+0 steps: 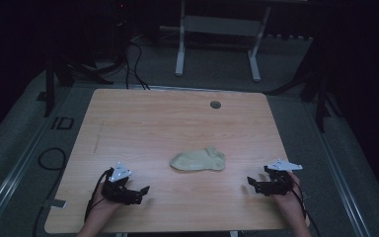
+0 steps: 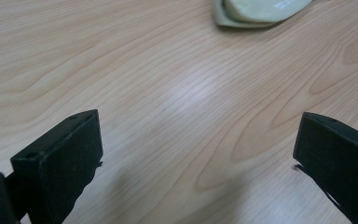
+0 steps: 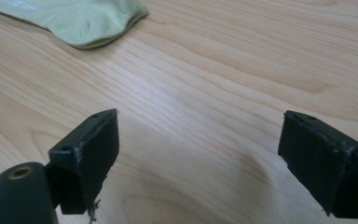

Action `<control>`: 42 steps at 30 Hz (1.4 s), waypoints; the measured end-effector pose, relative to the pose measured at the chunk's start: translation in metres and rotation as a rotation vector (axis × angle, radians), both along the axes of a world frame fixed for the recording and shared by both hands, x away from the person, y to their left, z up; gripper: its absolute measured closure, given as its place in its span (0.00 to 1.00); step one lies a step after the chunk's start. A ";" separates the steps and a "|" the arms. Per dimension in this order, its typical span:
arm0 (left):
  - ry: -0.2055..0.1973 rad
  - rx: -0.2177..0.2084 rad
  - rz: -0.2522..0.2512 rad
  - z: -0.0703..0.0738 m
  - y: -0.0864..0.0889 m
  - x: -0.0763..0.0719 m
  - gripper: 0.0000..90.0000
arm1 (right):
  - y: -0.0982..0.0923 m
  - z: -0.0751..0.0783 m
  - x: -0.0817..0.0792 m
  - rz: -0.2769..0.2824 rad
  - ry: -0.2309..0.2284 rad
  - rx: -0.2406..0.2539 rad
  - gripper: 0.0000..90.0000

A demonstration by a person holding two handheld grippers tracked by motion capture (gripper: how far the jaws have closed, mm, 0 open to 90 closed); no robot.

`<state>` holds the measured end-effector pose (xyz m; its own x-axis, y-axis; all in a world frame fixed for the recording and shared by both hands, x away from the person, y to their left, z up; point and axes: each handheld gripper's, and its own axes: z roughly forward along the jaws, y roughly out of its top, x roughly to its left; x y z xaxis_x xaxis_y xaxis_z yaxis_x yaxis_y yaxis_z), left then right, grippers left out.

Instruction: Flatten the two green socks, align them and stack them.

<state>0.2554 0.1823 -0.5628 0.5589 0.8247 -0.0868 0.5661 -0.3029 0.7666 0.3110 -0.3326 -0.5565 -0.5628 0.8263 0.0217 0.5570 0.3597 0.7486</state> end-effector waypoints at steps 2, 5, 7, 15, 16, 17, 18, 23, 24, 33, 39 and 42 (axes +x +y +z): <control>-0.004 -0.010 0.024 -0.001 0.010 -0.005 0.02 | -0.007 -0.001 -0.005 -0.023 -0.006 0.006 0.14; -0.002 -0.014 0.042 -0.002 0.017 -0.010 0.02 | -0.012 0.000 -0.011 -0.037 -0.011 0.012 0.14; -0.002 -0.013 0.057 -0.002 0.022 -0.014 0.02 | -0.015 0.000 -0.014 -0.045 -0.016 0.013 0.14; -0.011 -0.042 0.122 -0.006 0.042 -0.030 0.02 | -0.027 -0.001 -0.024 -0.097 -0.021 0.040 0.14; -0.016 -0.046 0.136 -0.006 0.045 -0.032 0.02 | -0.028 -0.001 -0.025 -0.100 -0.023 0.038 0.14; -0.021 -0.056 0.144 -0.005 0.048 -0.033 0.02 | -0.029 -0.001 -0.027 -0.101 -0.024 0.038 0.14; -0.021 -0.056 0.144 -0.005 0.048 -0.033 0.02 | -0.029 -0.001 -0.027 -0.101 -0.024 0.038 0.14; -0.030 -0.072 0.199 -0.003 0.066 -0.041 0.02 | -0.032 -0.001 -0.033 -0.118 -0.027 0.042 0.14; -0.031 -0.068 0.212 -0.004 0.070 -0.042 0.02 | -0.033 -0.001 -0.033 -0.118 -0.028 0.044 0.14; -0.035 -0.055 0.275 -0.008 0.084 -0.051 0.02 | -0.038 -0.002 -0.039 -0.163 -0.051 0.028 0.15; -0.043 -0.093 0.324 -0.009 0.093 -0.055 0.02 | -0.043 -0.003 -0.041 -0.213 -0.080 0.037 0.15; -0.045 -0.127 0.349 -0.009 0.100 -0.056 0.02 | -0.045 -0.005 -0.041 -0.229 -0.084 0.040 0.15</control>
<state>0.1995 0.2818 -0.5714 0.2519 0.9504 -0.1828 0.5832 0.0017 0.8123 0.2701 -0.3773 -0.5611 -0.3617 0.9321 0.0180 0.5558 0.2001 0.8069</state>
